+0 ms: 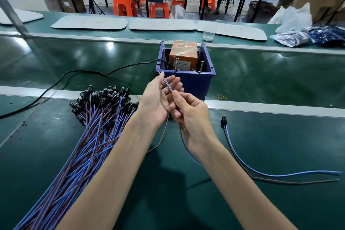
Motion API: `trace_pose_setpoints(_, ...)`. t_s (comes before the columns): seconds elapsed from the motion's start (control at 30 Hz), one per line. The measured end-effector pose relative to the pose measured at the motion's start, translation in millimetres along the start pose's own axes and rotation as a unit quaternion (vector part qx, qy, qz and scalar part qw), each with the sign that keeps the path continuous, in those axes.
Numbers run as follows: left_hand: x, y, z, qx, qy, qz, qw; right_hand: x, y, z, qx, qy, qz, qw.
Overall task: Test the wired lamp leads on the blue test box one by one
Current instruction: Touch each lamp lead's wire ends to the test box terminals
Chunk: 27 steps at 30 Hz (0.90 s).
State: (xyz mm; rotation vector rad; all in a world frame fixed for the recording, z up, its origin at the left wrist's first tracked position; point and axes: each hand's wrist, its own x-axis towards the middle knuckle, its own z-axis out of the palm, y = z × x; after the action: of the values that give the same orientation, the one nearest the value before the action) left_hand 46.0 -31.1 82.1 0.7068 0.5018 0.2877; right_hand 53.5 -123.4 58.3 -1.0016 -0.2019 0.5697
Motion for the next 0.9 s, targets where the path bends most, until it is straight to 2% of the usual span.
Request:
trace_pose_setpoints(0.1,-2.9,-19.3,-9.6,0.123,0.019,0.013,0.992,6.1,2.0,-9.7,0.028,0.038,0.002,0.999)
trace_pose_setpoints(0.17,-9.5,-36.6,-25.4,0.26,0.027,0.021,0.965,7.9,-1.3,-15.6,0.048,0.052,-0.015,0.997)
trace_pose_setpoints(0.23,-20.1,-49.4,-41.2,0.382,-0.045,-0.072,0.92,7.0,-7.0,-17.7,0.076,0.053,-0.04,0.995)
trace_pose_setpoints(0.27,-26.1,-54.9,-45.5,0.401,-0.106,-0.15,0.897,5.9,-10.2,-17.0,0.091,0.051,-0.048,0.993)
trace_pose_setpoints(0.3,-31.8,-60.6,-47.3,0.372,-0.158,-0.225,0.887,3.5,-12.9,-15.4,0.101,0.05,-0.054,0.992)
trace_pose_setpoints(0.37,-42.4,-69.6,-39.5,0.223,-0.198,-0.291,0.909,-3.7,-16.2,-9.2,0.105,0.049,-0.061,0.991)
trace_pose_setpoints(0.4,-45.1,-73.6,-32.7,0.129,-0.189,-0.283,0.931,-8.3,-16.6,-6.4,0.106,0.048,-0.064,0.991)
trace_pose_setpoints(0.47,-42.7,-74.0,-18.7,-0.041,-0.124,-0.247,0.96,-18.6,-17.8,-5.5,0.116,0.049,-0.061,0.99)
trace_pose_setpoints(0.53,-31.3,-63.0,-14.4,-0.131,-0.029,-0.187,0.973,-27.9,-21.9,-13.0,0.114,0.055,-0.054,0.99)
trace_pose_setpoints(0.6,-19.3,-46.5,-16.4,-0.193,0.046,-0.139,0.97,-30.5,-28.9,-27.6,0.087,0.076,-0.046,0.992)
trace_pose_setpoints(0.7,-8.5,-34.5,-22.3,-0.108,0.092,-0.073,0.987,-20.2,-32.0,-49.3,0.013,0.135,-0.032,0.99)
trace_pose_setpoints(0.8,-3.4,-37.4,-15.9,0.035,0.062,-0.011,0.997,-9.2,-16.6,-54.2,-0.072,0.172,-0.035,0.982)
trace_pose_setpoints(0.9,1.5,-43.5,-5.4,0.127,0.06,0.052,0.989,-6.6,7.1,-47.8,-0.127,0.173,-0.034,0.976)
